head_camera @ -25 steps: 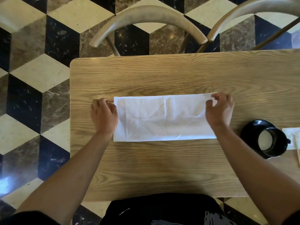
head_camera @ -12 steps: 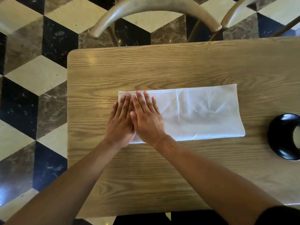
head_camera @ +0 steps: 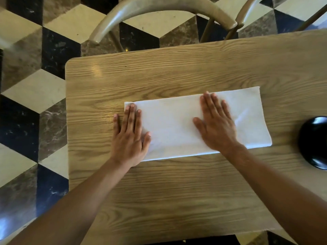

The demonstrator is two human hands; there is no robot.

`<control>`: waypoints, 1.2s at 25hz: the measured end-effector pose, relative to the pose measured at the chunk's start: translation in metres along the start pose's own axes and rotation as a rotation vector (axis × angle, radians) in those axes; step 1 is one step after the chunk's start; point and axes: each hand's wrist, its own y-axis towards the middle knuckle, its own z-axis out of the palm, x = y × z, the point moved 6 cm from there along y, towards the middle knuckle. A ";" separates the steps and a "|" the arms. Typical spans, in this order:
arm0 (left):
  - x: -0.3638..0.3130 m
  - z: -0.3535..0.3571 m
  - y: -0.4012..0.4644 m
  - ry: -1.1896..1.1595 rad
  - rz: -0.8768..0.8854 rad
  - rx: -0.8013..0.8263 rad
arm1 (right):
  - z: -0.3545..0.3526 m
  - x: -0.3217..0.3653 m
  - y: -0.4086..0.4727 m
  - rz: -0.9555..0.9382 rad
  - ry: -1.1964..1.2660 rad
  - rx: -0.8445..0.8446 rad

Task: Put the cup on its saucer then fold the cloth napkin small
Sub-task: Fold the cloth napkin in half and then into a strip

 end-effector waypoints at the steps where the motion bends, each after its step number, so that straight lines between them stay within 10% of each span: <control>1: 0.000 0.001 0.000 0.003 0.000 0.002 | -0.004 -0.028 -0.003 0.039 -0.012 0.003; 12: 0.001 -0.002 0.000 0.014 -0.016 0.041 | -0.028 -0.106 -0.011 0.226 0.019 0.061; 21: -0.002 -0.002 -0.001 0.064 0.008 0.060 | 0.018 0.180 -0.026 -0.066 0.298 0.083; 30: 0.003 0.003 0.002 0.018 0.007 0.046 | 0.018 0.047 -0.045 0.049 0.089 -0.006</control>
